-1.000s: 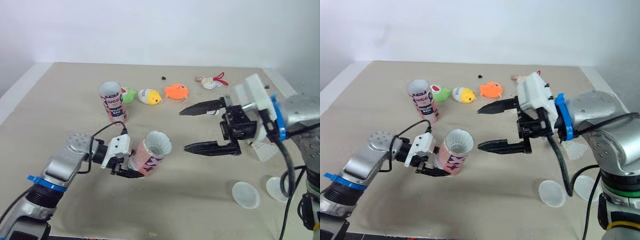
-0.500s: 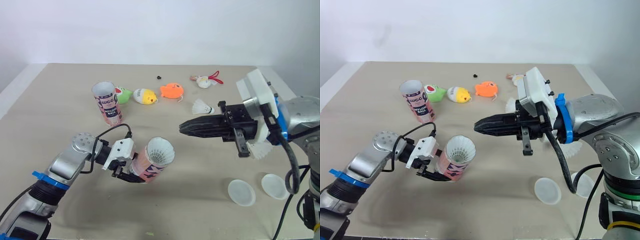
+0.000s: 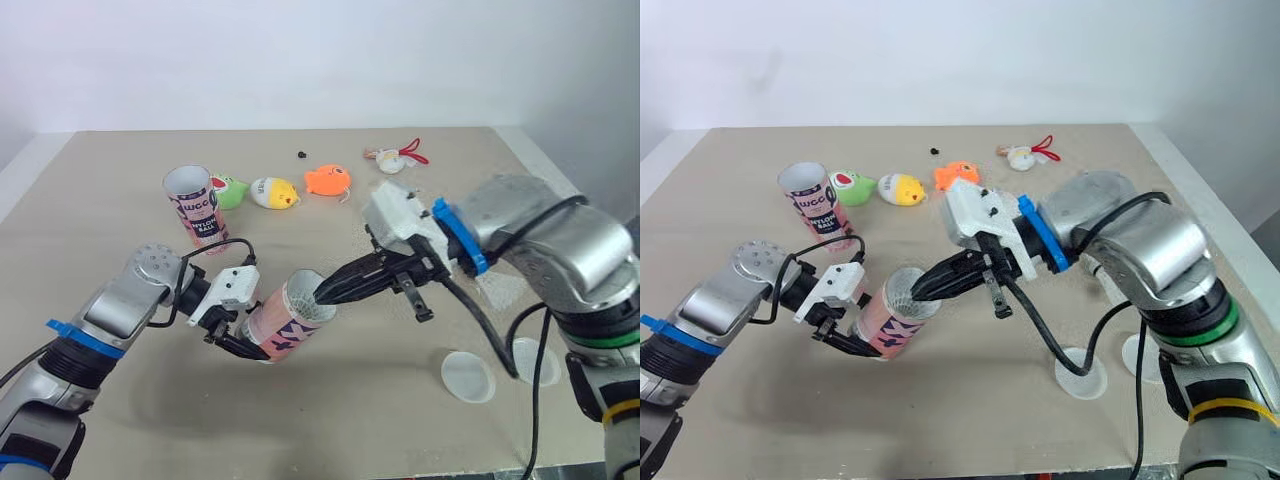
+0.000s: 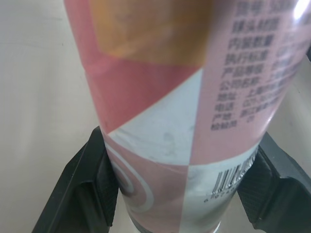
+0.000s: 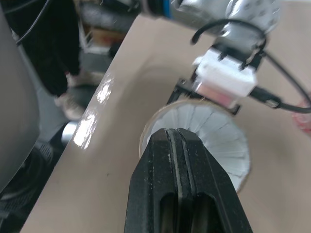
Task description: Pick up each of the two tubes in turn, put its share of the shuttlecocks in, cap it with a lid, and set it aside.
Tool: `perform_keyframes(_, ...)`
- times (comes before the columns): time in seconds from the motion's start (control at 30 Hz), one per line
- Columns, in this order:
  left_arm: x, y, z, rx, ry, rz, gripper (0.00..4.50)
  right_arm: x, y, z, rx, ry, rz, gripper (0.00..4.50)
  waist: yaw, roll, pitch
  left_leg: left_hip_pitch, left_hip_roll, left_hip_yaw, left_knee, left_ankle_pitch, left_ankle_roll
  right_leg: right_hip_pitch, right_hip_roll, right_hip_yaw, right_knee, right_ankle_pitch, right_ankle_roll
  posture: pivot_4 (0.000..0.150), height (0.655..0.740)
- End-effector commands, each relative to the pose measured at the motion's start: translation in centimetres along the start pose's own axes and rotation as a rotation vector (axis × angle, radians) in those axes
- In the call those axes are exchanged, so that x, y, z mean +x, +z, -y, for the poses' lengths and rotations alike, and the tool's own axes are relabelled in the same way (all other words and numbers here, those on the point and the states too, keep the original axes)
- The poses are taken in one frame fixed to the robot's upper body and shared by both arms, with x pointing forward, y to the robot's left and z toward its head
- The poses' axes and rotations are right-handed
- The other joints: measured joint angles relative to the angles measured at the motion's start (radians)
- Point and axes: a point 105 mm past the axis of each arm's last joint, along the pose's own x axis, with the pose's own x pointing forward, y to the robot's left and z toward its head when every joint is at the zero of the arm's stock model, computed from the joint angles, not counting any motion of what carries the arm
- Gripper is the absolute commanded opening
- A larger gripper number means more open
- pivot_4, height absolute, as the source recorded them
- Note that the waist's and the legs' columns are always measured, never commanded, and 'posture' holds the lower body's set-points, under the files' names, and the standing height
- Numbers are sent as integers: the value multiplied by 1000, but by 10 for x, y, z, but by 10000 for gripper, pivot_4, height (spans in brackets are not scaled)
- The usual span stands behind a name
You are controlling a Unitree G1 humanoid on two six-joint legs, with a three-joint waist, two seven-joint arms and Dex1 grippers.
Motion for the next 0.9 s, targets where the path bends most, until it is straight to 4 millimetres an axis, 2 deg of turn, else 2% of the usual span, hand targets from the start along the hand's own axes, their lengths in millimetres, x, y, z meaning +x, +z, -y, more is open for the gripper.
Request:
perform_keyframes(0.03,0,-7,-4,-20,18,-30,27802,12,-5,5,-63,71,-77,252,1,0,0,0,0,0,0,0,0,0,1,0,0,0,0,1500,7400)
perform_keyframes(0.3,2,-4,-6,-28,29,-19,27802,36,-5,24,-145,165,-152,252,3,1,0,-1,1,0,1,0,0,-1,1,0,1,3,-5,1500,7400)
perform_keyframes(0.6,6,3,-4,-35,38,-4,27802,46,3,19,-190,237,-141,252,7,1,0,-1,1,0,1,0,0,-1,1,-1,2,3,-5,1500,7400)
perform_keyframes(0.73,8,4,-3,-36,37,6,27802,39,5,25,-159,200,-115,252,10,1,0,-1,1,0,1,0,0,-1,1,-1,2,3,-5,1500,7400)
perform_keyframes(0.9,12,4,-2,-30,39,54,27802,8,8,35,-125,98,-102,252,21,1,0,-1,0,0,1,0,0,-1,0,-1,2,3,-5,1500,7400)
